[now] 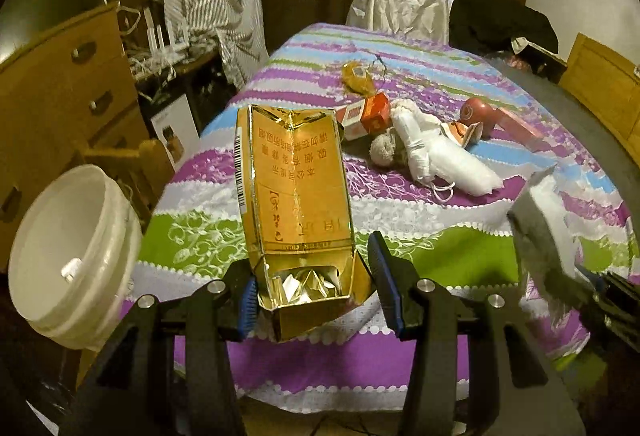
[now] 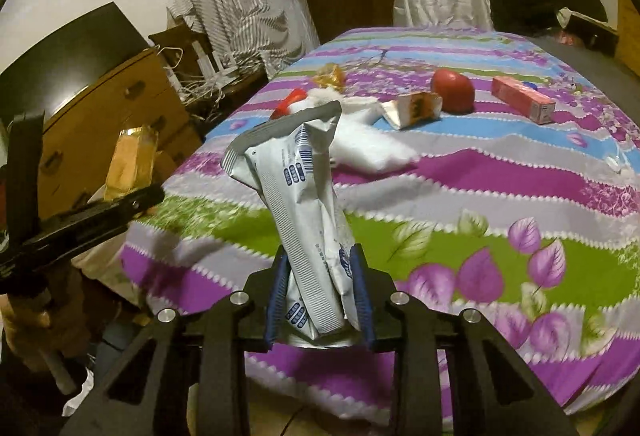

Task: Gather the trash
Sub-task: 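Carry the gold packet and white bag over the bucket with both tools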

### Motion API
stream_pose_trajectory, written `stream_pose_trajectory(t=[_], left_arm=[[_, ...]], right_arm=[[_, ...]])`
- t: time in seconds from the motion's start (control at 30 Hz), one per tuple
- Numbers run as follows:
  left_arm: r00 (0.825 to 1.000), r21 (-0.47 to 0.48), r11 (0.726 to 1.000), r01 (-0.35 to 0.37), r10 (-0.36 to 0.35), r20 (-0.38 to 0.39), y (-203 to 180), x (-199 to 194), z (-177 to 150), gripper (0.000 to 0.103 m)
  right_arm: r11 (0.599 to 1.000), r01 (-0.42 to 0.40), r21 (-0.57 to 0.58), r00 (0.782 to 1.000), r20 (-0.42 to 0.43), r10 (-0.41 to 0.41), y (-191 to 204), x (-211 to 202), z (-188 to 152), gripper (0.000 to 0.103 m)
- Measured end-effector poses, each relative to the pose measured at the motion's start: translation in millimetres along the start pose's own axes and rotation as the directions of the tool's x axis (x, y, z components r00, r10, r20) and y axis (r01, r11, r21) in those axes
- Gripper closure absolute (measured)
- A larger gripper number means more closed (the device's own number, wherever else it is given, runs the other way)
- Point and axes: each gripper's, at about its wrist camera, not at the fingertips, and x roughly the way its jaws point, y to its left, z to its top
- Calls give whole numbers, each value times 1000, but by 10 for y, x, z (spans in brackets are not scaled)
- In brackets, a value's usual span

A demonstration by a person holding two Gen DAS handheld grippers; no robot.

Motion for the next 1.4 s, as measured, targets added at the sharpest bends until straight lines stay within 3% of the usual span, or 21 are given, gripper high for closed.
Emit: stream_pose_trajectory(t=[0.3, 0.6, 0.83, 1.03, 1.2, 1.4], left_arm=[[996, 20, 999, -51, 49, 70, 34, -188, 22, 56], [986, -6, 994, -108, 108, 126, 420, -383, 146, 56], [960, -69, 975, -212, 221, 173, 1097, -588, 337, 56], [931, -124, 947, -298, 316, 180, 1740, -713, 418, 56], [915, -169, 923, -345, 371, 161, 2151, -740, 427, 56], [907, -218, 901, -374, 405, 118, 2513, -719, 341, 56]], right_arm=[[989, -86, 121, 995, -38, 91, 166, 50, -160, 71], [970, -210, 124, 976, -31, 216, 587, 148, 182, 71], [943, -333, 23, 942, -35, 333, 1500, 372, 760, 71], [925, -379, -38, 924, -68, 376, 2261, 629, 1115, 70], [914, -393, -99, 918, -102, 383, 2883, 843, 1276, 70], [902, -403, -159, 913, -142, 383, 3439, 1104, 1309, 70]])
